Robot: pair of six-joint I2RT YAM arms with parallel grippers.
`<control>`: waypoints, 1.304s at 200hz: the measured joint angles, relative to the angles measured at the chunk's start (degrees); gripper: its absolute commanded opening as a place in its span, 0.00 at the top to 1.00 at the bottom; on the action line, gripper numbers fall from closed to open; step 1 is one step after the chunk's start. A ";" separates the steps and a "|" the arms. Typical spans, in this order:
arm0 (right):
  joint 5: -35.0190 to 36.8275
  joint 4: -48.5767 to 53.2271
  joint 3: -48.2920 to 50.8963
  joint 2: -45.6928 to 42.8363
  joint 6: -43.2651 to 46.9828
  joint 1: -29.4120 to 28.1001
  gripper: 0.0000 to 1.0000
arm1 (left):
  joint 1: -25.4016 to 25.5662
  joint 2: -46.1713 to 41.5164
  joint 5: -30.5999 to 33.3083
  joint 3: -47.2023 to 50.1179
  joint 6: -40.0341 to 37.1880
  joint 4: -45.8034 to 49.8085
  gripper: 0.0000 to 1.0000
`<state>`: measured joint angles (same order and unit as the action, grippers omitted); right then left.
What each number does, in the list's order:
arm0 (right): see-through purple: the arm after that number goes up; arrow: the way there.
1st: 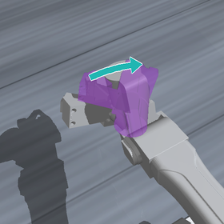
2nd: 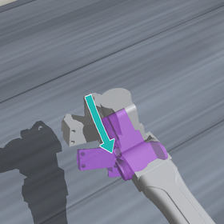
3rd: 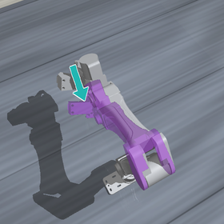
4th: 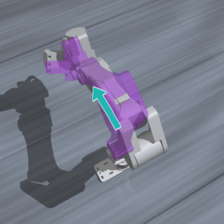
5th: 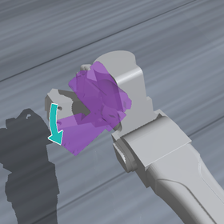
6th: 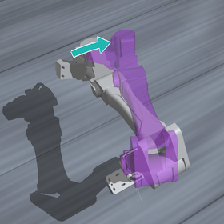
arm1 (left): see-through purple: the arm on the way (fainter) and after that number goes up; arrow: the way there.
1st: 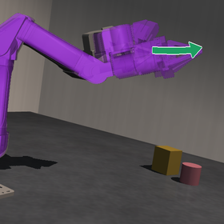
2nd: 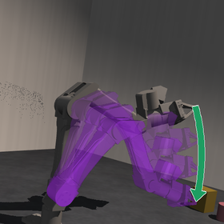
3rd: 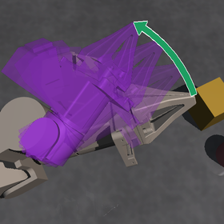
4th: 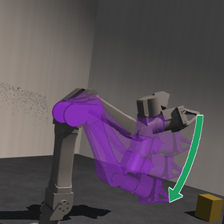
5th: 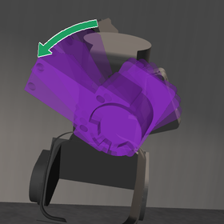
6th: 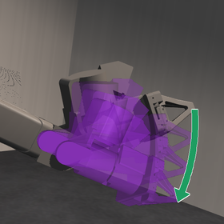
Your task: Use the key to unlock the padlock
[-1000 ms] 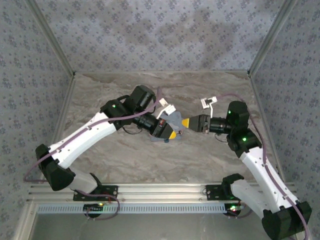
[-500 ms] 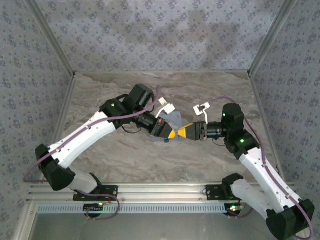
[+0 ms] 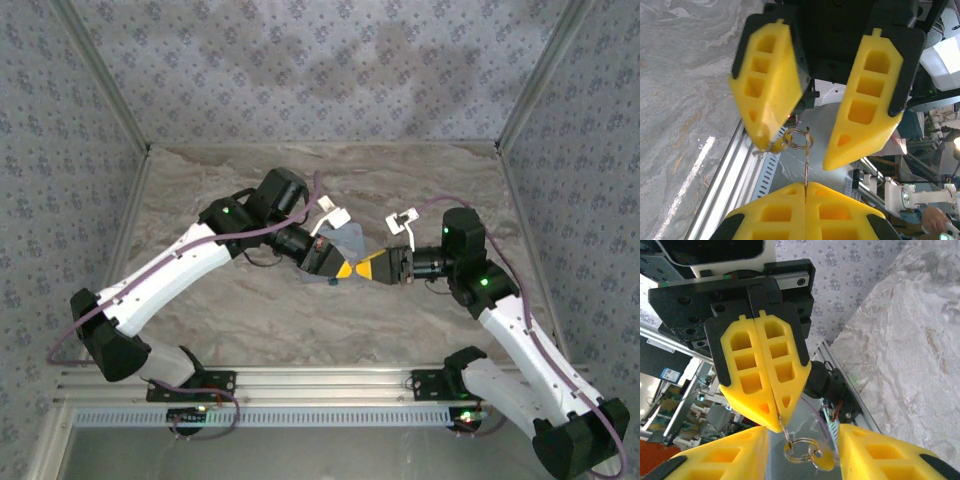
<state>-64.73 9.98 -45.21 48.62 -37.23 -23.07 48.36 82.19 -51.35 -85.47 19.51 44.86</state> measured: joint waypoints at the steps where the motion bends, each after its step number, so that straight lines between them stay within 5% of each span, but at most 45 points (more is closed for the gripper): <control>1: 0.02 -0.02 0.00 0.00 0.04 0.00 0.56 | 0.00 0.00 -0.04 0.00 0.00 0.00 1.00; 44: 0.92 0.17 -0.04 0.00 0.24 0.07 0.60 | 0.00 0.00 -0.55 0.00 0.00 0.00 1.00; 63: 1.07 0.20 -0.04 0.00 0.24 0.17 0.52 | 0.00 0.00 -0.57 0.00 0.00 0.00 1.00; 93: 1.55 0.20 -0.07 0.00 0.44 0.50 0.51 | 0.00 0.00 -0.59 0.00 0.00 0.00 1.00; 119: 1.79 0.22 -0.22 -0.04 0.46 0.70 0.57 | 0.00 0.00 -0.74 0.00 0.00 0.00 1.00; 189: 0.98 0.13 -0.87 -0.87 0.44 0.70 0.96 | -0.02 -0.02 -0.50 0.09 0.00 0.28 1.00; 241: 2.03 0.61 -0.90 -1.75 2.40 -0.37 1.00 | -0.04 -0.20 -0.48 0.17 0.09 0.48 1.00; 254: 3.54 0.59 -0.90 -2.43 2.78 -1.11 1.00 | -0.33 -0.48 -0.42 0.24 0.31 0.46 0.74; 261: 4.39 0.46 -0.87 -2.91 2.78 -1.49 1.00 | -0.44 -0.79 -0.09 0.39 0.70 -0.15 0.67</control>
<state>-60.34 10.44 -46.09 45.71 -34.46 -24.56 47.92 81.41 -51.44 -85.08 20.21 44.71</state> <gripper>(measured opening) 0.060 0.170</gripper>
